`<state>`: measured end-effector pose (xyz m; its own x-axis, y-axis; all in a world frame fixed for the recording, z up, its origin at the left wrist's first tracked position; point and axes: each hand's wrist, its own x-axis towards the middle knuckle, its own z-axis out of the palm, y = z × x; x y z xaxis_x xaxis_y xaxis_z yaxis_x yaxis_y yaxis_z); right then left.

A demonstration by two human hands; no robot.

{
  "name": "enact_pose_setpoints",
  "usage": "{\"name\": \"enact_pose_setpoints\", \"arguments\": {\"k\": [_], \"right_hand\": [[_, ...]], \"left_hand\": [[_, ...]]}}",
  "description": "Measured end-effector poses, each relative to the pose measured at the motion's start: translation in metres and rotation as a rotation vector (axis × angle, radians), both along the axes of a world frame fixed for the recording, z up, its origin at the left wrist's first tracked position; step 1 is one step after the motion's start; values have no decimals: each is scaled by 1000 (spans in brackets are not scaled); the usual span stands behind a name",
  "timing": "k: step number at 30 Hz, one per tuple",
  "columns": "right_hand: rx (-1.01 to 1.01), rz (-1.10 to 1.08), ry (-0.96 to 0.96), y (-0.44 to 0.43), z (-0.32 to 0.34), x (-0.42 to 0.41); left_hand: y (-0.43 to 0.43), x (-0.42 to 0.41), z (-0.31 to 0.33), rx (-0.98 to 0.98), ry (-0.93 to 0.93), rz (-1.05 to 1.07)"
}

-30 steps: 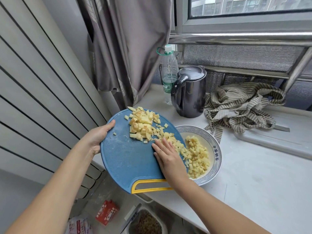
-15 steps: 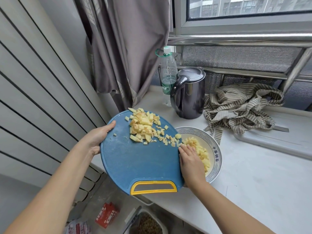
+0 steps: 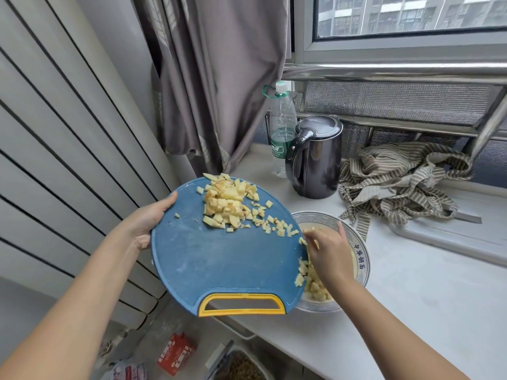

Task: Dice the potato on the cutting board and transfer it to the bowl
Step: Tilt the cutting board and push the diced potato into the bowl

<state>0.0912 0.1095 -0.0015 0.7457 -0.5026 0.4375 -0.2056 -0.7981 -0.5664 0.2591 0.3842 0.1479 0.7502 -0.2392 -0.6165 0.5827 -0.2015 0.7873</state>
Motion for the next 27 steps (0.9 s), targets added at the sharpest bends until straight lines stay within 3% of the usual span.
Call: {"name": "enact_pose_setpoints", "arguments": {"k": [4,11,17,27], "right_hand": [[22,108,-115,20,53,19],[-51,373,-94,98,123,52],[-173,375,226,121,130,69],[-233,247,446,94,134,96]], "left_hand": [[-10,-5,0,12,3,-44],[-42,-22,-1,-55,-3,-77],[-54,-32,5,-125,-14,-110],[-55,-36,9,-111,-66,-172]]}}
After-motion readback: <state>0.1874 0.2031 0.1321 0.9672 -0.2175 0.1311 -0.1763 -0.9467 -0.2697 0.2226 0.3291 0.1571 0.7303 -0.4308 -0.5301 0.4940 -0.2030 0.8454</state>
